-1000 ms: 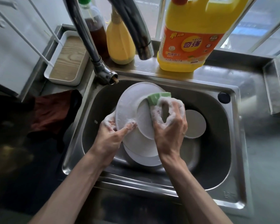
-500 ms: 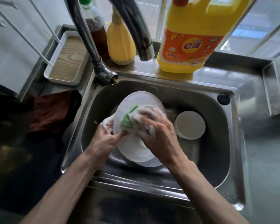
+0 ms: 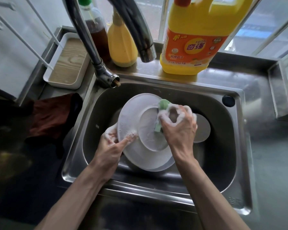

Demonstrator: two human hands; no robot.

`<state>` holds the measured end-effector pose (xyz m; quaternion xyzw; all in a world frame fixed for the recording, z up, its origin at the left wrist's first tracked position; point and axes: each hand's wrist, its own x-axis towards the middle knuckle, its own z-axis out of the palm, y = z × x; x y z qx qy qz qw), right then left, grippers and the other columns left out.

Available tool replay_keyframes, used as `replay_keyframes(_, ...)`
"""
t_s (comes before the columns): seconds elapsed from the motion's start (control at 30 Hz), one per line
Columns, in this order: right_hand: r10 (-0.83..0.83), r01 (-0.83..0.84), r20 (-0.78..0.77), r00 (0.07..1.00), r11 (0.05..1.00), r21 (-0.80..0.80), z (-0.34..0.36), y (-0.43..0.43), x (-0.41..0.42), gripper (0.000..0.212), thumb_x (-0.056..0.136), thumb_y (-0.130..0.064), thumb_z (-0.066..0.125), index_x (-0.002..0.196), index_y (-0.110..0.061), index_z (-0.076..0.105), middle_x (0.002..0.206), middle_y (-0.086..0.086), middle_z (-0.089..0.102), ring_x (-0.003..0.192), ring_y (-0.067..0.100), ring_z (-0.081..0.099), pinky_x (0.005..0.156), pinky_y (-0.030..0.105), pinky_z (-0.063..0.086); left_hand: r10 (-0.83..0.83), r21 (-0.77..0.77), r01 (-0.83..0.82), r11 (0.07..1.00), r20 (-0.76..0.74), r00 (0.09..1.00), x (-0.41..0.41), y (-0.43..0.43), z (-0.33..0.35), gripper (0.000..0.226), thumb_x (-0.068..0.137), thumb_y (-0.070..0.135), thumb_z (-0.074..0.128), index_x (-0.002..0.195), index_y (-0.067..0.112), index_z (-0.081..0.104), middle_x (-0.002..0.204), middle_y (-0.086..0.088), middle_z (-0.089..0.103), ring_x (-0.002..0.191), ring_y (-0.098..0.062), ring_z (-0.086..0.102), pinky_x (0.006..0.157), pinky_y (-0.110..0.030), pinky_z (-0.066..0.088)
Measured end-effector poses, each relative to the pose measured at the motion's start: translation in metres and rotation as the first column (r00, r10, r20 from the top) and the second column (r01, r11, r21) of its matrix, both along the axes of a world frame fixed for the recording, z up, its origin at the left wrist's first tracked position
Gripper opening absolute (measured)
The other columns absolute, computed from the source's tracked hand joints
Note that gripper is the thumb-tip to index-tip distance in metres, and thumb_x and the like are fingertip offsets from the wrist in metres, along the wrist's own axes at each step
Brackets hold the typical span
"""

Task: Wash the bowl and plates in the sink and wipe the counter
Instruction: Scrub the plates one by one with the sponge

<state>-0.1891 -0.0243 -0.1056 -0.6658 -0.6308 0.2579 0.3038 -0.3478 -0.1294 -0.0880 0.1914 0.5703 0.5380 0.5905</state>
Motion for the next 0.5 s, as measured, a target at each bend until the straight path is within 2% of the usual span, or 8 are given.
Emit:
replay_keyframes(0.03,-0.032,0.031,-0.017,0.999,0.999,-0.036,0.000,-0.002,0.000,0.019,0.084,-0.048,0.070,0.094,-0.034,0.063,0.117,-0.005,0.047,0.110,0.022,0.047,0.095,0.052,0.046,0.007,0.003,-0.007,1.000,0.017,1.000,0.001,-0.001,0.000,0.039,0.090,0.007,0.069,0.128,0.014,0.066,0.117,-0.012,0.075,0.106,-0.030,0.073,0.079,-0.034,0.063)
replay_keyframes(0.1,-0.092,0.065,-0.174,0.980,0.986,-0.151,0.003,-0.006,-0.001,0.024,0.082,-0.053,0.065,0.100,-0.041,0.054,0.125,-0.003,0.036,0.112,0.023,0.049,0.097,0.058,0.048,0.024,0.000,-0.024,1.000,0.079,0.997,0.004,-0.004,0.000,0.039,0.091,0.005,0.067,0.129,0.010,0.065,0.117,-0.015,0.075,0.105,-0.028,0.073,0.077,-0.030,0.062)
replay_keyframes(0.17,-0.081,0.015,-0.287,0.954,0.974,-0.224,0.003,-0.007,-0.001,0.026,0.086,-0.050,0.064,0.105,-0.044,0.048,0.120,-0.002,0.043,0.104,0.022,0.057,0.093,0.059,0.053,0.036,-0.018,-0.034,0.999,0.121,0.992,0.005,-0.009,-0.001,0.039,0.091,0.005,0.066,0.129,0.007,0.064,0.119,-0.017,0.074,0.106,-0.029,0.073,0.077,-0.030,0.062)
replay_keyframes(0.3,0.067,-0.124,-0.311,0.948,0.978,-0.167,0.007,0.002,0.004,0.031,0.078,-0.054,0.064,0.105,-0.047,0.050,0.111,-0.013,0.052,0.108,0.024,0.058,0.094,0.061,0.052,-0.027,-0.047,0.032,0.998,0.097,0.995,-0.002,-0.013,-0.003,0.053,0.085,0.005,0.071,0.135,0.011,0.057,0.122,-0.015,0.072,0.113,-0.031,0.070,0.081,-0.035,0.063)
replay_keyframes(0.4,0.220,-0.283,-0.340,0.914,0.947,-0.149,0.011,0.016,0.012,0.034,0.070,-0.057,0.069,0.100,-0.046,0.056,0.112,-0.010,0.060,0.105,0.023,0.064,0.087,0.051,0.059,-0.144,-0.099,0.156,0.983,0.120,0.982,-0.005,-0.012,-0.001,0.065,0.078,0.002,0.084,0.135,0.014,0.054,0.117,-0.011,0.074,0.109,-0.028,0.073,0.080,-0.033,0.062)
replay_keyframes(0.47,0.300,-0.384,-0.363,0.882,0.905,-0.183,0.014,0.026,0.015,0.038,0.066,-0.058,0.070,0.100,-0.045,0.061,0.108,-0.010,0.066,0.100,0.016,0.068,0.082,0.041,0.062,-0.214,-0.088,0.231,0.969,0.174,0.961,-0.007,-0.005,0.004,0.057,0.079,0.009,0.085,0.131,0.011,0.063,0.118,-0.017,0.074,0.109,-0.033,0.072,0.081,-0.037,0.062)
replay_keyframes(0.5,0.338,-0.419,-0.342,0.877,0.886,-0.200,0.013,0.029,0.015,0.041,0.064,-0.057,0.071,0.102,-0.045,0.062,0.107,-0.010,0.067,0.099,0.015,0.068,0.084,0.042,0.061,-0.213,-0.095,0.234,0.968,0.188,0.959,-0.010,0.001,0.006,0.051,0.080,0.014,0.084,0.129,0.011,0.067,0.118,-0.018,0.074,0.108,-0.034,0.072,0.082,-0.039,0.063)
